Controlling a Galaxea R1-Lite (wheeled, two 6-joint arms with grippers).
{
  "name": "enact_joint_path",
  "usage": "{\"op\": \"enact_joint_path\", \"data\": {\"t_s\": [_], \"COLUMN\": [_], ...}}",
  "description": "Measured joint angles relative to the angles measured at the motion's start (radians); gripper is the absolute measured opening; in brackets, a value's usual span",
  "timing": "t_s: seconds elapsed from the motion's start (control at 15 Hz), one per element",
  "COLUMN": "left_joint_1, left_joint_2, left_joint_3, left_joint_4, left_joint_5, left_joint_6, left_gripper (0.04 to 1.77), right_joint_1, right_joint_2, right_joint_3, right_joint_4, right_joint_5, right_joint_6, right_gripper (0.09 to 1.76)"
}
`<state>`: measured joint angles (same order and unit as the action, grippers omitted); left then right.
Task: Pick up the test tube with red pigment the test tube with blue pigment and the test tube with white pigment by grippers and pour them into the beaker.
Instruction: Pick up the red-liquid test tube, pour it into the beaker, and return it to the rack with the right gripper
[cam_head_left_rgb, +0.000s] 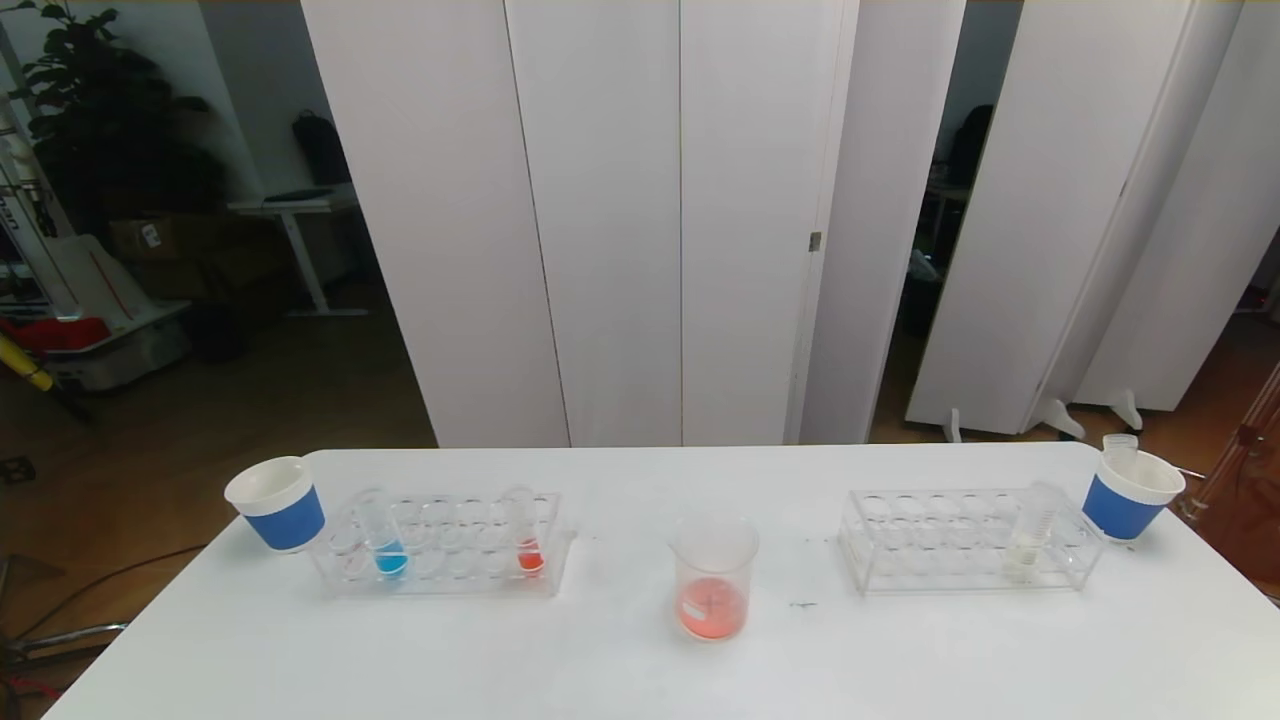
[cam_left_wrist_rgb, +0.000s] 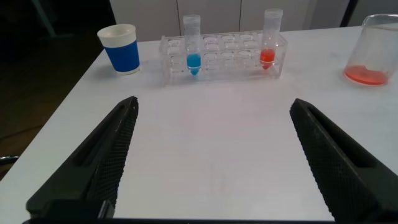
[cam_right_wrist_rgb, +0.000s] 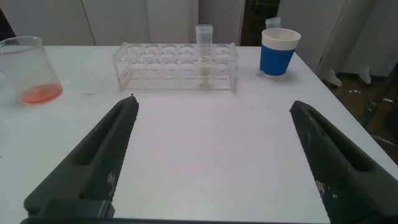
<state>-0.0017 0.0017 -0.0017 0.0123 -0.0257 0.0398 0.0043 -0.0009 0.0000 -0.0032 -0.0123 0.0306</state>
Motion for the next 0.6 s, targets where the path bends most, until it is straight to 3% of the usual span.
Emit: {"op": "enact_joint_path", "data": {"t_s": [0.6], "left_joint_1": [0.000], "left_joint_2": [0.000], "left_joint_3": [0.000], "left_joint_4": [0.000], "left_joint_5": [0.000], "left_joint_6": [0.000], "left_gripper": [1.74], "right_joint_1": [-0.001], "right_joint_2": [0.000], "right_joint_3": [-0.001], "right_joint_4": [0.003], "right_joint_5": [0.000], "right_joint_6": [0.002], "right_gripper": [1.75]}}
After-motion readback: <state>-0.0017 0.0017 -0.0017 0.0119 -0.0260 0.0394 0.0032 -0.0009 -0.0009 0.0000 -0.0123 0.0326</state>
